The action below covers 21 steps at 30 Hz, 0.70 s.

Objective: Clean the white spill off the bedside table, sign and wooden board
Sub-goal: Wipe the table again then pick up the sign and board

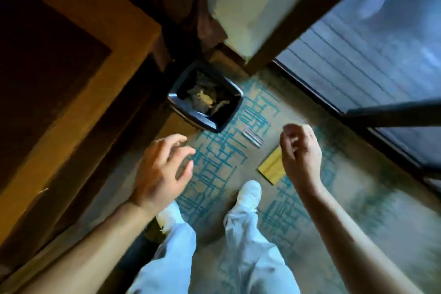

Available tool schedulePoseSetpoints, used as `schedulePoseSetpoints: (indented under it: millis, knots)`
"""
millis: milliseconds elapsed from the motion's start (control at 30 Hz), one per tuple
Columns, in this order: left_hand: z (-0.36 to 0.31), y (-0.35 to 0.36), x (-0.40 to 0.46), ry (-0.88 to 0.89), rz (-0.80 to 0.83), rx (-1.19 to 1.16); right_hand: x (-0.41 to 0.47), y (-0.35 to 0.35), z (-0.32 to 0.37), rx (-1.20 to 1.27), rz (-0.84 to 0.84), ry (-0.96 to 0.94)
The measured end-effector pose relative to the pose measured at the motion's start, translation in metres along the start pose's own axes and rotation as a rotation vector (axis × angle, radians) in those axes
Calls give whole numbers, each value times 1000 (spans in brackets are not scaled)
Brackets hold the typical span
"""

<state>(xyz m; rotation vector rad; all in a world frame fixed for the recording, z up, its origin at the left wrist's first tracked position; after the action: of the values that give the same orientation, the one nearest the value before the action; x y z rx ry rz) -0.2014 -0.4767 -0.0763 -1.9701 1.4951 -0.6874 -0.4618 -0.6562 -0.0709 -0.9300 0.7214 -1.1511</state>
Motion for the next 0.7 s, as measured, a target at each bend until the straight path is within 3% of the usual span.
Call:
schedulePoseSetpoints:
  millis: [167,333,533,700]
  knots:
    - [-44,174,20,116,265,-38,-95,34,-223,-236,174,292]
    - [-18,356,41,253,493,179,-146,122,-369,-376,327,501]
    - [61,494,89,325,661,514,-154,238,-467,-414,405,598]
    - [86,557,102,416,705,568,-153,293,-514,-389,348,733]
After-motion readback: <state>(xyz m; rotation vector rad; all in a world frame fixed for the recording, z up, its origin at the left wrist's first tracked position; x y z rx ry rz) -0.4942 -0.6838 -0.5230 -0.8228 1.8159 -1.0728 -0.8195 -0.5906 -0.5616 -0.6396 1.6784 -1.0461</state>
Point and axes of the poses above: each hand's wrist, its own x-axis towards the middle knuckle, its own y-axis out of the palm, z = x × y, the point moved 10 cm from there along x, towards the middle knuckle, and after that the axes turned 8 degrees about -x, right-handed, at the moved point
